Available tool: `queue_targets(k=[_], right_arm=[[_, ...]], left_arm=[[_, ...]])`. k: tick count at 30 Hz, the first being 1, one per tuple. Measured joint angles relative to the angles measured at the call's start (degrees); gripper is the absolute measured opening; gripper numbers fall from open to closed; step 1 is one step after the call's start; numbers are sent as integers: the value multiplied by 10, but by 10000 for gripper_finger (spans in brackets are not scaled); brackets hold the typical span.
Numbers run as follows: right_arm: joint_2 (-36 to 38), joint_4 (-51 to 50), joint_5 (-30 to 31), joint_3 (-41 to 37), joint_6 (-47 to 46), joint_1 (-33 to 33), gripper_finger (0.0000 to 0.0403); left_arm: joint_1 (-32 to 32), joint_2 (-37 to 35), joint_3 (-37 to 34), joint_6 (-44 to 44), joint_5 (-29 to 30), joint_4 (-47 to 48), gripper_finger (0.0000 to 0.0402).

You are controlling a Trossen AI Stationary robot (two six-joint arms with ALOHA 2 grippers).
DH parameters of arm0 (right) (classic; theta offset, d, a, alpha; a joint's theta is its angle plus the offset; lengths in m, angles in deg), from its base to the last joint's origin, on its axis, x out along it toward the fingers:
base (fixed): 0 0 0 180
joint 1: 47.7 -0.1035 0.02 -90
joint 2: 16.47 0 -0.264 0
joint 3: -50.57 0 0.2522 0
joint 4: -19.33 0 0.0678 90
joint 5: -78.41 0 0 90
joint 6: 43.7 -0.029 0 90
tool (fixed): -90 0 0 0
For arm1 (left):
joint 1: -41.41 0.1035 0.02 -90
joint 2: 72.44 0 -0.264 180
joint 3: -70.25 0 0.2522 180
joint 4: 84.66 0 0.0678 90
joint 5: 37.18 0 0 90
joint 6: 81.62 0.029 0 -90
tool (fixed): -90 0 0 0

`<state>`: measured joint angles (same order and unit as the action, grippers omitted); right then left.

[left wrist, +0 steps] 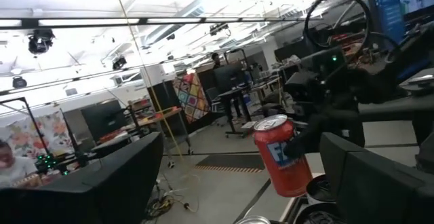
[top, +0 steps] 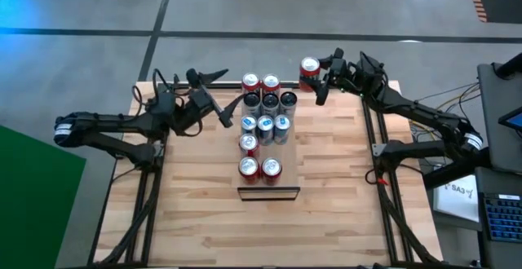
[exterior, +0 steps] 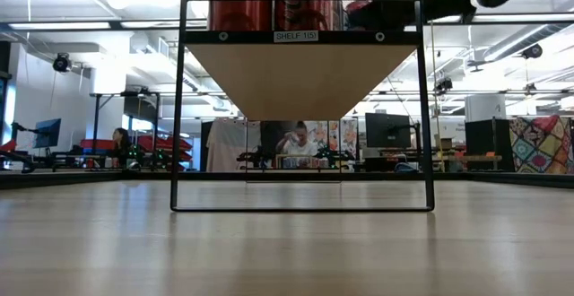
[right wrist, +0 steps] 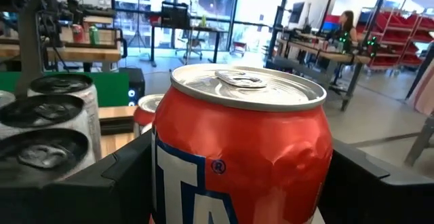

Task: Place canned beverage on shelf
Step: Put the orange soda can on the shelf aligned with the other orange soda cans

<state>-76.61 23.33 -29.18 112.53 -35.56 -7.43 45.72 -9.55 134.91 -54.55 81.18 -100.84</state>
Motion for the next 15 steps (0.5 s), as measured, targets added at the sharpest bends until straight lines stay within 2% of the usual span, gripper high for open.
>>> queue_targets(k=[8, 15], right_arm=[[-5, 34, -42, -31, -5, 18, 290], [-44, 54, -55, -36, -1, 20, 290]], left_arm=[[1, 0, 0, 8, 0, -6, 365], [2, 0, 1, 9, 1, -10, 365]])
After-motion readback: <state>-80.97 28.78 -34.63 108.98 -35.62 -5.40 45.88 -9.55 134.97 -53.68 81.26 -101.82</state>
